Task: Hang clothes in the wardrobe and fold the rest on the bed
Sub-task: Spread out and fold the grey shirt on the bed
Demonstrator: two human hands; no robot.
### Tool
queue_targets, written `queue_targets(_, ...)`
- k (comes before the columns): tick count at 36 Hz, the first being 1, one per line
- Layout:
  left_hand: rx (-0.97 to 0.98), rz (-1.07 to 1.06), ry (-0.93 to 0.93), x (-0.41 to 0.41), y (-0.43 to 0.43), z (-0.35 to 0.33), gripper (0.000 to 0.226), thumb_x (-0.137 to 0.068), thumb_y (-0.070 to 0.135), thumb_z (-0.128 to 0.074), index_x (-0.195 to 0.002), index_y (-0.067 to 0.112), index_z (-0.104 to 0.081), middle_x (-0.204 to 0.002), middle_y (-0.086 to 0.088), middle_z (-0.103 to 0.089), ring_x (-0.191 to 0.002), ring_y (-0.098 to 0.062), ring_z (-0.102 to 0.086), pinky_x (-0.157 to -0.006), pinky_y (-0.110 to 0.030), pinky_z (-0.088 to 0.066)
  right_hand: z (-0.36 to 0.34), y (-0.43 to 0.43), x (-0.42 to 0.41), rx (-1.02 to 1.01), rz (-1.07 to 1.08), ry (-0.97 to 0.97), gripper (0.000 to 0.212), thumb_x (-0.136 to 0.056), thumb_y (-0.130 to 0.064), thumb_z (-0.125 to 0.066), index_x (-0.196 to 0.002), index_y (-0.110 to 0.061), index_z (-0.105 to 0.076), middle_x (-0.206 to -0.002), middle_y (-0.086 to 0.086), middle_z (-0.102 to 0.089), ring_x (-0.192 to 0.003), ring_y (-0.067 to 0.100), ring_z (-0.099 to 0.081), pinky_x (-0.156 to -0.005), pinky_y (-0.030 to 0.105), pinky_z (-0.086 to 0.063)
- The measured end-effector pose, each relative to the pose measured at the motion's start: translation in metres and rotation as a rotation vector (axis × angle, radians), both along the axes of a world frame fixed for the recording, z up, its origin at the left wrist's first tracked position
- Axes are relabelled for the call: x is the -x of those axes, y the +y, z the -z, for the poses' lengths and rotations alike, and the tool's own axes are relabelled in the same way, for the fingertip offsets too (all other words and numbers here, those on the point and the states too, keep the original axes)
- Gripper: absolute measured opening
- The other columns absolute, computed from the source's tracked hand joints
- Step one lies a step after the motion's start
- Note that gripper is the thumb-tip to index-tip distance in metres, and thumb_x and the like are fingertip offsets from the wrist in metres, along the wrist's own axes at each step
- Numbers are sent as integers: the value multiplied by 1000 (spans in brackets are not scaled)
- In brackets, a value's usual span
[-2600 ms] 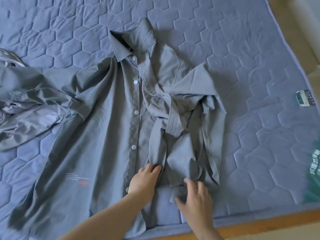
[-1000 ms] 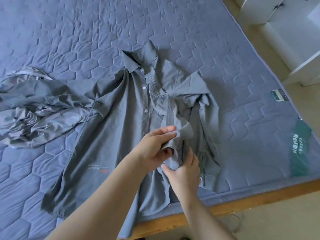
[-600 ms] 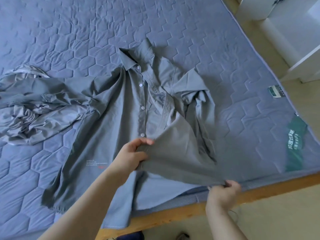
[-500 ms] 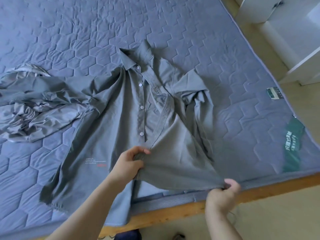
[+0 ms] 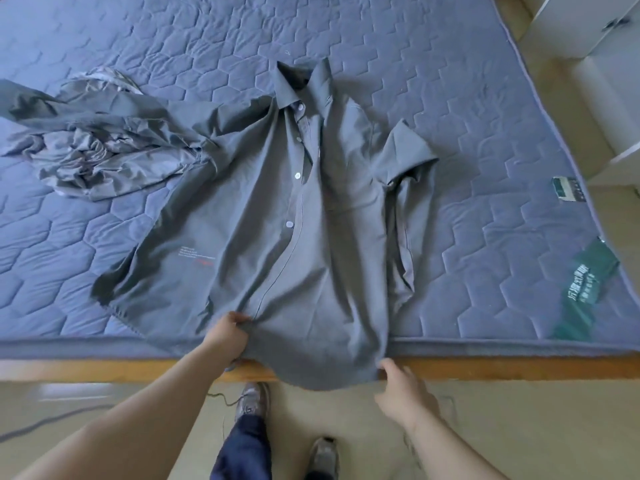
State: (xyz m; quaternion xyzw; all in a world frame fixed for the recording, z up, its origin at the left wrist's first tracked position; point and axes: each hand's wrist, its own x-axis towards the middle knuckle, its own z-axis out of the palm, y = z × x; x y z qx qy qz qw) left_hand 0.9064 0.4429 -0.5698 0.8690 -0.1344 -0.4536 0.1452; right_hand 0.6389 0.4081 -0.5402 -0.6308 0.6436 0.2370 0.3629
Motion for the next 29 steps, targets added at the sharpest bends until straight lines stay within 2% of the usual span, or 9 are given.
queue_targets(3,-145,352,-165,1,-11,-3,38,-90,22,-48,-128,14,-44,-124,-21,-52,-108,-37,-54,-82,-34,-47,6,-14,-4,-9,120,-100,37,-90,-29,-50,-127,-29,-44,-128,2,-50,-115,25,-53,-89,33,-46)
queue_targets(4,-175,398,-203,2,-17,-7,42,-90,27,-48,-130,17,-40,-129,-17,-49,-116,-36,-49,-92,-37,-44,6,-18,-5,0,156,-128,36,-91,-29,-50,-127,-27,-45,-128,3,-51,-113,25,-54,-88,33,-47)
queue_targets(6,-170,414,-258,4,-32,-16,43,-91,31,-47,-131,18,-39,-133,-14,-45,-123,-36,-41,-99,-40,-38,4,-28,-8,19,217,-163,32,-93,-27,-48,-125,-23,-47,-127,3,-53,-111,25,-55,-84,30,-44)
queue_targets(9,-26,353,-204,3,-62,-21,43,-89,22,-51,-131,17,-45,-132,-12,-48,-119,-32,-47,-94,-33,-39,1,-48,-18,68,337,-219,26,-93,-20,-49,-118,-17,-53,-121,5,-59,-109,26,-55,-83,28,-40)
queue_targets(12,113,204,-114,-3,-94,-23,32,-89,16,-49,-121,16,-53,-117,-7,-59,-99,-27,-57,-75,-25,-40,-2,-73,-33,94,404,-258,26,-93,-17,-49,-118,-15,-55,-119,4,-61,-109,26,-55,-77,25,-36)
queue_targets(14,186,123,-63,-9,-119,-22,22,-90,16,-45,-109,20,-57,-109,-4,-62,-90,-26,-58,-69,-26,-43,-2,-94,-44,133,454,-310,25,-92,-13,-51,-116,-13,-57,-113,6,-63,-104,26,-56,-75,24,-35)
queue_targets(17,281,8,64,-25,-166,-17,18,-90,8,-43,-95,18,-57,-101,-10,-64,-90,-29,-61,-71,-32,-50,-1,-134,-62,194,507,-345,21,-91,-13,-52,-111,-15,-59,-99,2,-61,-89,19,-52,-80,27,-39)
queue_targets(21,310,-38,191,-42,-225,-12,27,-90,2,-36,-102,11,-58,-76,0,-59,-65,-15,-57,-54,-23,-40,5,-191,-88,251,555,-413,19,-92,-12,-51,-109,-13,-60,-95,1,-58,-86,17,-51,-72,24,-35)
queue_targets(29,319,-143,270,-67,-326,12,25,-94,0,-31,-94,11,-54,-72,-2,-57,-59,-13,-56,-51,-21,-39,31,-283,-131,288,629,-517,11,-88,-13,-55,-92,-23,-57,-95,1,-63,-94,28,-63,-87,34,-46)
